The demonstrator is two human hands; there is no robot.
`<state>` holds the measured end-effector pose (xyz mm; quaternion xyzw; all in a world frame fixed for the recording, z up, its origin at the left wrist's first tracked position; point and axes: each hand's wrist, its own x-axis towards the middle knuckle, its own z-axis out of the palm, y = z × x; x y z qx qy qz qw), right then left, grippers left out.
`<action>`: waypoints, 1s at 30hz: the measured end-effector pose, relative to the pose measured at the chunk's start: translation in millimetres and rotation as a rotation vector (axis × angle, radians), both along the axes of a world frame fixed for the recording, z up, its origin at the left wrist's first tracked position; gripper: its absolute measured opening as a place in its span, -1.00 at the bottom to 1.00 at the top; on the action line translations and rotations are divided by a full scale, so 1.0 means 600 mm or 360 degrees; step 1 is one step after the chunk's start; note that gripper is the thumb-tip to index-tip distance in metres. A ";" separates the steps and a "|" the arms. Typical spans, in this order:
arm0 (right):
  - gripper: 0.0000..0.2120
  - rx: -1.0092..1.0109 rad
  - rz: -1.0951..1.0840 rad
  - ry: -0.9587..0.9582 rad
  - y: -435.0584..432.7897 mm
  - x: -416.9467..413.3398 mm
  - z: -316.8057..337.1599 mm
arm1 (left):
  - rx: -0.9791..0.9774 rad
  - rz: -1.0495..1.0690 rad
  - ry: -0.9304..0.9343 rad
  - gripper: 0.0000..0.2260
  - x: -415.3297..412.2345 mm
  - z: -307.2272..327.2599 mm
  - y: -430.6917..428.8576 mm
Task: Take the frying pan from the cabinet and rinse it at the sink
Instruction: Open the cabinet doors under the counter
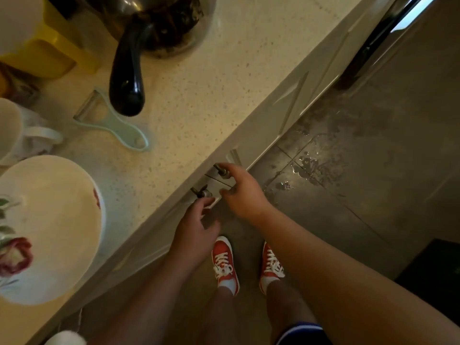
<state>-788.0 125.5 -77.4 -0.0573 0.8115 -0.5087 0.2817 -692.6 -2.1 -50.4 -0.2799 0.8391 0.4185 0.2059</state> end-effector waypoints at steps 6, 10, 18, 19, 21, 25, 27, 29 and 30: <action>-0.41 0.0050 -0.0050 0.0121 -0.011 0.012 -0.023 | 0.0035 -0.0062 0.0083 -0.49 0.006 -0.009 -0.003; -0.43 0.0084 -0.0125 0.0182 0.000 0.036 -0.032 | 0.0106 -0.0058 0.0123 -0.46 0.011 -0.009 0.003; -0.44 0.0130 -0.0422 0.0174 0.055 0.094 -0.039 | 0.0267 -0.0073 0.0295 -0.40 0.006 0.009 0.040; -0.41 0.0168 -0.0468 0.0162 0.062 0.100 -0.038 | 0.0294 -0.0131 0.0305 -0.40 0.007 0.017 0.048; -0.36 0.0223 -0.0574 0.0132 0.077 0.111 -0.036 | 0.0365 -0.0259 0.0270 -0.39 0.011 0.032 0.066; -0.38 0.0300 -0.0835 0.0159 0.109 0.133 -0.033 | 0.0429 -0.0518 0.0200 -0.34 0.024 0.050 0.104; -0.42 0.0356 -0.1001 0.0186 0.126 0.136 -0.037 | 0.0387 -0.0678 0.0218 -0.35 0.027 0.055 0.125; -0.45 0.0381 -0.1132 0.0193 0.145 0.134 -0.042 | 0.0354 -0.0829 0.0283 -0.38 0.025 0.059 0.148; -0.46 0.0377 -0.1178 0.0193 0.155 0.134 -0.044 | 0.0332 -0.0894 0.0307 -0.38 0.022 0.061 0.159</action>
